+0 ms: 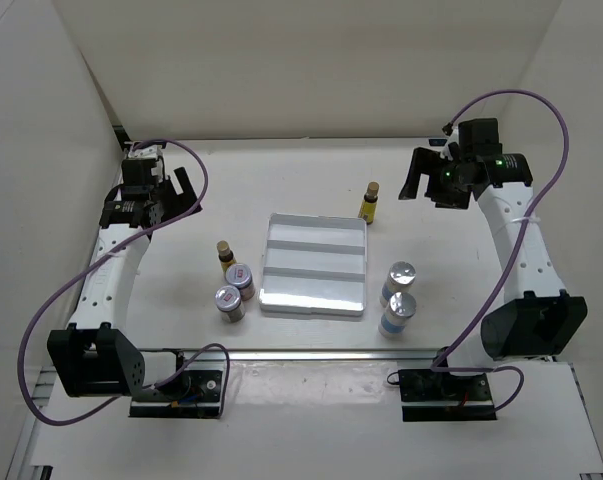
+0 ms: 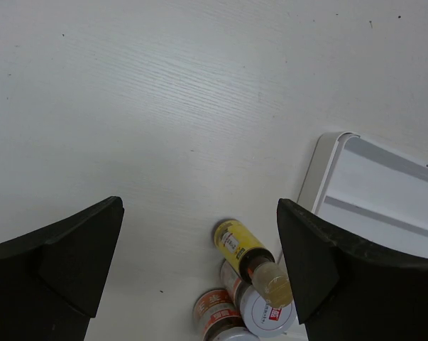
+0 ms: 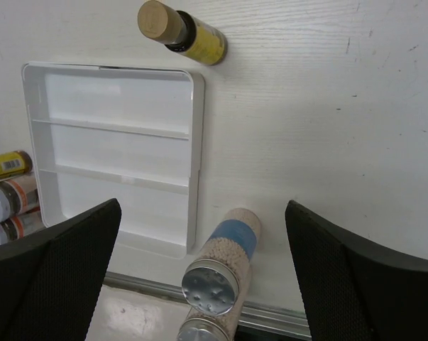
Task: Organize the condiment bottles
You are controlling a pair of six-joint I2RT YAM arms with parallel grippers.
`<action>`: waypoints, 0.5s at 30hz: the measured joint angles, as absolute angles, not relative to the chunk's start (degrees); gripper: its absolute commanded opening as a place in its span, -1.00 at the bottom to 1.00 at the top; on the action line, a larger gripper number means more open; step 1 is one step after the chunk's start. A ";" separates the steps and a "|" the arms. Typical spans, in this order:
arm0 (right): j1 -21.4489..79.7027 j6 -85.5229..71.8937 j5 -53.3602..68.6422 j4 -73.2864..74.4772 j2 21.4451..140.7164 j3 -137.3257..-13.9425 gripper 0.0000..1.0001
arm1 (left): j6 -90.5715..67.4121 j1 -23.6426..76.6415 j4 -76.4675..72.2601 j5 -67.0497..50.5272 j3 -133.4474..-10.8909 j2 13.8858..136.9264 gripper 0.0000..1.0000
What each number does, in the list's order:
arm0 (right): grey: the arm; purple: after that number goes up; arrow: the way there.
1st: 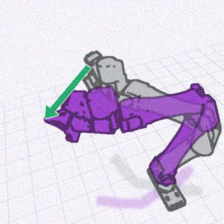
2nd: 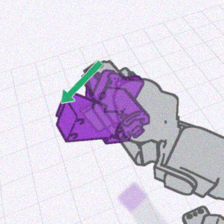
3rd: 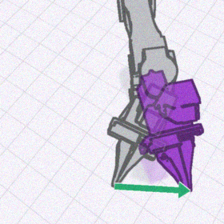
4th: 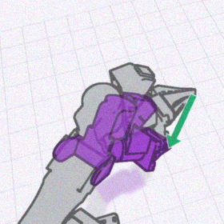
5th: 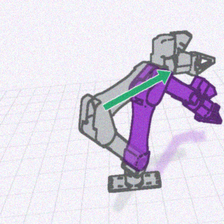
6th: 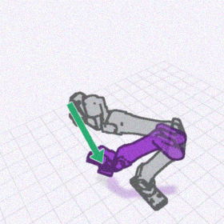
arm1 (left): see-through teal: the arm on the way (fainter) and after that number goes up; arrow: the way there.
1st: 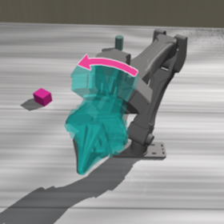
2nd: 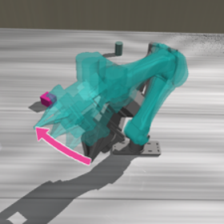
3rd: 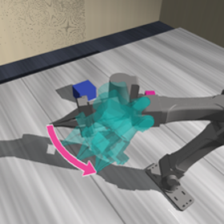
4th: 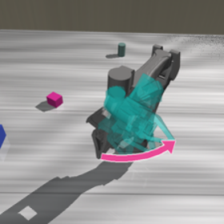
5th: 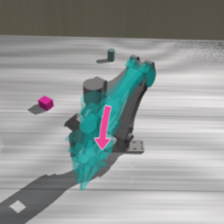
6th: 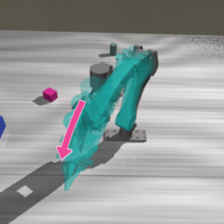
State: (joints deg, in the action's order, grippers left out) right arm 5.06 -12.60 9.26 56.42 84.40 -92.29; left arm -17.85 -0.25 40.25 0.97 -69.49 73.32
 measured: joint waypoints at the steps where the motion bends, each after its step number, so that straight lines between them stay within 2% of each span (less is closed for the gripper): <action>1: 5.10 -12.60 8.60 56.40 84.49 -92.44 0.99 | -17.82 -0.25 40.23 0.95 -69.49 73.32 1.00; 15: 5.26 -13.85 1.32 56.90 89.60 -98.96 0.99 | -17.82 -0.25 40.21 -0.01 -69.49 73.52 1.00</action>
